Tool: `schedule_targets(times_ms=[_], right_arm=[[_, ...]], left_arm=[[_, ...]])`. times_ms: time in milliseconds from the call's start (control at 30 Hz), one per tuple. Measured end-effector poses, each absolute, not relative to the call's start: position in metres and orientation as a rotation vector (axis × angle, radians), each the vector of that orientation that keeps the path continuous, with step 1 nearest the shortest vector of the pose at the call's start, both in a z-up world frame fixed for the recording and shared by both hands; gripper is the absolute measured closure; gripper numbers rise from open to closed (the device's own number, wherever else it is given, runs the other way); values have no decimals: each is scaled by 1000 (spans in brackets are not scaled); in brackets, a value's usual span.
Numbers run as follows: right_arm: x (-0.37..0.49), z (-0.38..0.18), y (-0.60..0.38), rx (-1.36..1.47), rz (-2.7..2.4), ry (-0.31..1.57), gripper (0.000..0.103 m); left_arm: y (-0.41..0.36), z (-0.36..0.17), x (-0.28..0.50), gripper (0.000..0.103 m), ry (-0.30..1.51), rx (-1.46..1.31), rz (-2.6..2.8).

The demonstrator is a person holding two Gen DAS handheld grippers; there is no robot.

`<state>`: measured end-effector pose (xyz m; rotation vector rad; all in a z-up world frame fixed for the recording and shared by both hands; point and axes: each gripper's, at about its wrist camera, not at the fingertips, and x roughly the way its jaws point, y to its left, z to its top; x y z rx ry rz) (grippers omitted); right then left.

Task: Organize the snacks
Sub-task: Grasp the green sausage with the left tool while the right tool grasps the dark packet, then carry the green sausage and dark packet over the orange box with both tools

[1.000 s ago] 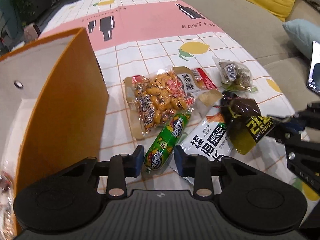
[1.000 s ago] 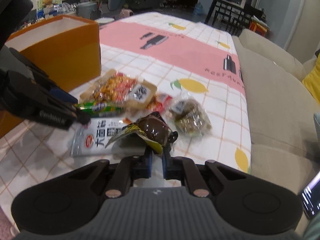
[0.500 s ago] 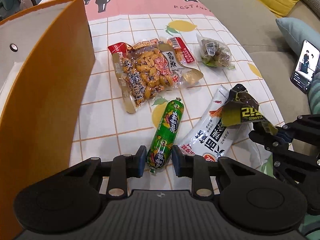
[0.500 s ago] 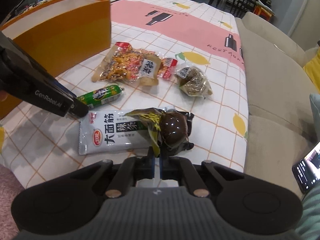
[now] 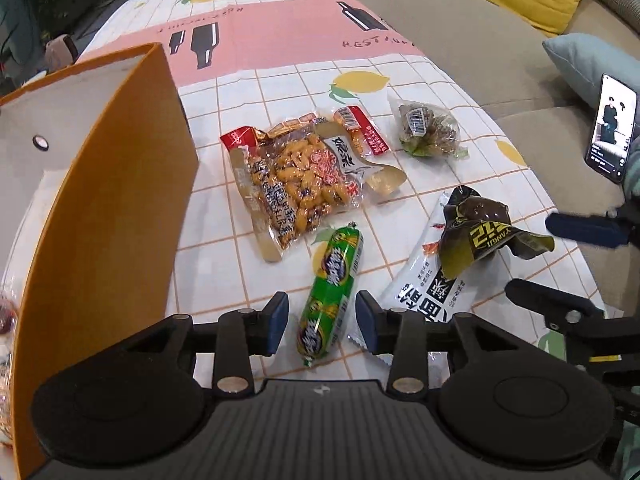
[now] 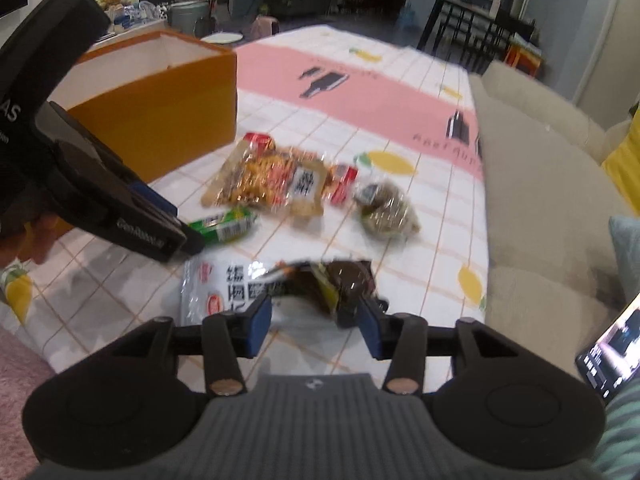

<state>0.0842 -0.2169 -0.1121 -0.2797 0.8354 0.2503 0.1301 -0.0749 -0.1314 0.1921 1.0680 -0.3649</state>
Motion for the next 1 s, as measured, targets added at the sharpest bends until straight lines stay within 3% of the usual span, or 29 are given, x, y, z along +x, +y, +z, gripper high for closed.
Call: schedule_targets(times_ms=[167, 600, 800, 1000], right_arm=[[100, -134, -205, -454, 182, 835, 54], [116, -150, -202, -480, 191, 821, 59], [122, -152, -207, -426, 166, 844, 68], [121, -150, -207, -414, 162, 842, 69]], left_arm=[[-77, -137, 136, 56, 1064, 195, -367], [-88, -148, 138, 56, 1044, 251, -380], [-85, -147, 139, 75, 1047, 212, -378], [-85, -146, 136, 77, 1040, 203, -370]])
